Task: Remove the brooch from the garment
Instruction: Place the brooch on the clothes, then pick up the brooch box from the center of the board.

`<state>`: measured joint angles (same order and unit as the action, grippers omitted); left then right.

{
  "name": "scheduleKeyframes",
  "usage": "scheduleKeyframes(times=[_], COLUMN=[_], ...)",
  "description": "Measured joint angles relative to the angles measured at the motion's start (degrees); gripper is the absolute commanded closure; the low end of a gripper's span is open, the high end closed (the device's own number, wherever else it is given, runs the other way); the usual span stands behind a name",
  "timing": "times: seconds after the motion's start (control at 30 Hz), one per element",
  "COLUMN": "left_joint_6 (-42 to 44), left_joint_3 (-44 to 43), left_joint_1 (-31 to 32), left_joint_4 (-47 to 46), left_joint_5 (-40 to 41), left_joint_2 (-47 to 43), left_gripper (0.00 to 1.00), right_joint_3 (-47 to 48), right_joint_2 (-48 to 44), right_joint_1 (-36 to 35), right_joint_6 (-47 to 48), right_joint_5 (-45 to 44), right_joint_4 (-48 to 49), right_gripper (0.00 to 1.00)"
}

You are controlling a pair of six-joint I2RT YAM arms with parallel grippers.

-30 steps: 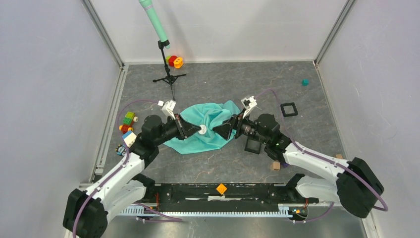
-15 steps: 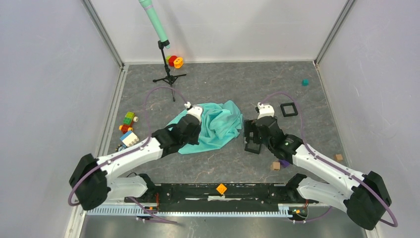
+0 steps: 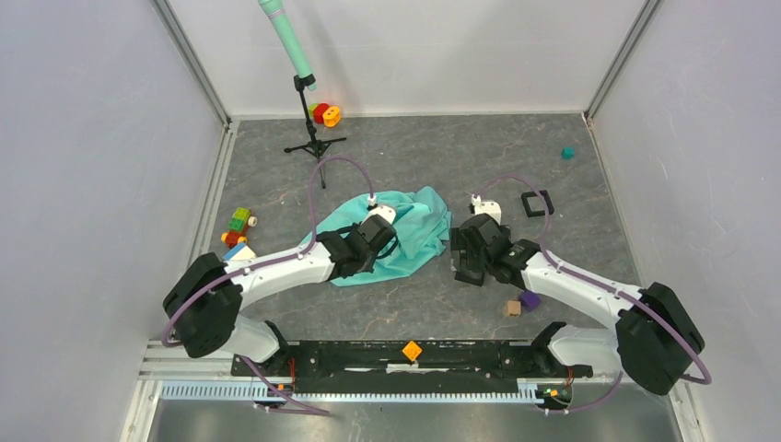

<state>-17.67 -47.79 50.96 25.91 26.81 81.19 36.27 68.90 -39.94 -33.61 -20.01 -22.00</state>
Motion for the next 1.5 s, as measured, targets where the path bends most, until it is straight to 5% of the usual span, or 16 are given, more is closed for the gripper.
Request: scheduleKeyframes(times=[0.1, 0.27, 0.8, 1.07, 1.5], left_joint_6=[0.61, 0.72, 0.0, -0.48, -1.6], left_joint_3=[-0.9, -1.14, 4.17, 4.66, 9.46], left_joint_1=[0.02, 0.02, -1.42, -1.68, -1.75], left_joint_4=[0.11, -0.46, -8.76, -9.7, -16.52], left_joint_5=[-1.22, -5.99, -20.06, -21.44, -26.32], left_joint_2=[1.4, 1.81, -9.4, -9.88, -12.74], left_gripper=[0.48, 0.44, 0.38, 0.38, 0.39], right_joint_3=[0.72, 1.33, 1.44, 1.55, 3.06], right_joint_2=[1.33, 3.34, 7.8, 8.63, -0.57], right_joint_1=[0.0, 0.0, 0.0, 0.0, 0.0], right_joint_6=[-1.09, -2.49, -6.16, -8.2, -11.3], right_joint_5=[0.02, 0.0, -0.09, 0.35, 4.04], right_joint_4=[0.04, 0.02, -1.66, -2.84, -5.38], right_gripper=[0.02, 0.02, 0.09, 0.3, 0.32])
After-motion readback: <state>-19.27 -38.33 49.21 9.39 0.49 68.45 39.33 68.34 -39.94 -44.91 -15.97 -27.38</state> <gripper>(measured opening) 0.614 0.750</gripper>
